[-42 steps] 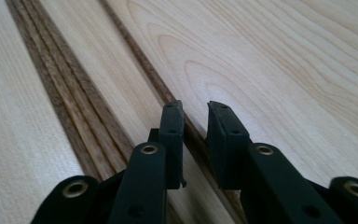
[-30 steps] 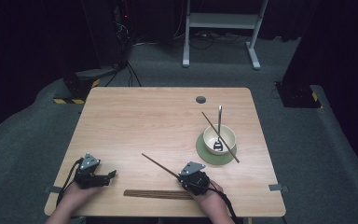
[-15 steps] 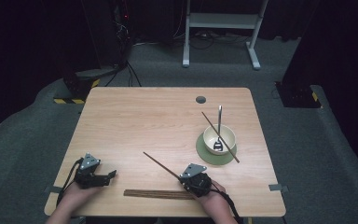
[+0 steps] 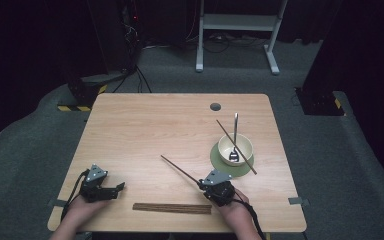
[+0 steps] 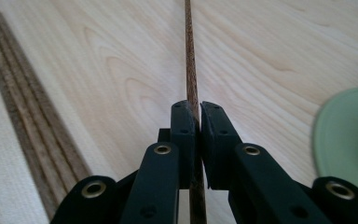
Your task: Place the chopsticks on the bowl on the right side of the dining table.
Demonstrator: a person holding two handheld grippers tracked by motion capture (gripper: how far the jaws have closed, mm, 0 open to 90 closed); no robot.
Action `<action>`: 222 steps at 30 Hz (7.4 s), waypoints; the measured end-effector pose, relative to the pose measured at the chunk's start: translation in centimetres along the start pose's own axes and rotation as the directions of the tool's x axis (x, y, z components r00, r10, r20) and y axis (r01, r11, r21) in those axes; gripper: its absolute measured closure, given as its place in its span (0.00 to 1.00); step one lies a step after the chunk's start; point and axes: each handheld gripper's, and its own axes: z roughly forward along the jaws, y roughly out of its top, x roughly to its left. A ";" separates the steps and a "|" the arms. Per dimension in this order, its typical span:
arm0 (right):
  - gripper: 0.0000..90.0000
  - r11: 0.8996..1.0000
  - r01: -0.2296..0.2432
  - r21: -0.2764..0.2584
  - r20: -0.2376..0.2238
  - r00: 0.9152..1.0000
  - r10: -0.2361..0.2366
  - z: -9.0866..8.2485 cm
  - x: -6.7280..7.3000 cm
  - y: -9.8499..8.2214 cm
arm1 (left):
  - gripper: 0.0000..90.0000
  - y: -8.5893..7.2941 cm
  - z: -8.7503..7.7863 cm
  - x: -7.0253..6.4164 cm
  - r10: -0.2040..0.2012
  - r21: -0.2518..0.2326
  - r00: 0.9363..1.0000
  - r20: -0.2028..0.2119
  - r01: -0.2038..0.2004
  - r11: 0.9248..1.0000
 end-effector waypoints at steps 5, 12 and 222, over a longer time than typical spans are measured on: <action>0.93 0.999 -0.025 -0.032 0.034 0.999 0.026 -1.0 -1.1 -0.1 | 0.16 0.0 0.0 0.0 -0.001 0.000 1.000 -0.001 0.001 1.000; 0.93 0.995 -0.066 -0.075 0.085 0.994 0.072 -2.5 -2.7 -0.3 | 0.16 0.0 0.0 0.0 -0.001 0.000 1.000 0.002 0.001 1.000; 0.53 0.939 -0.311 -0.145 0.351 0.871 0.343 -7.8 -15.0 -5.5 | 0.23 20.8 14.8 -15.9 0.076 -0.216 0.994 0.078 -0.058 0.975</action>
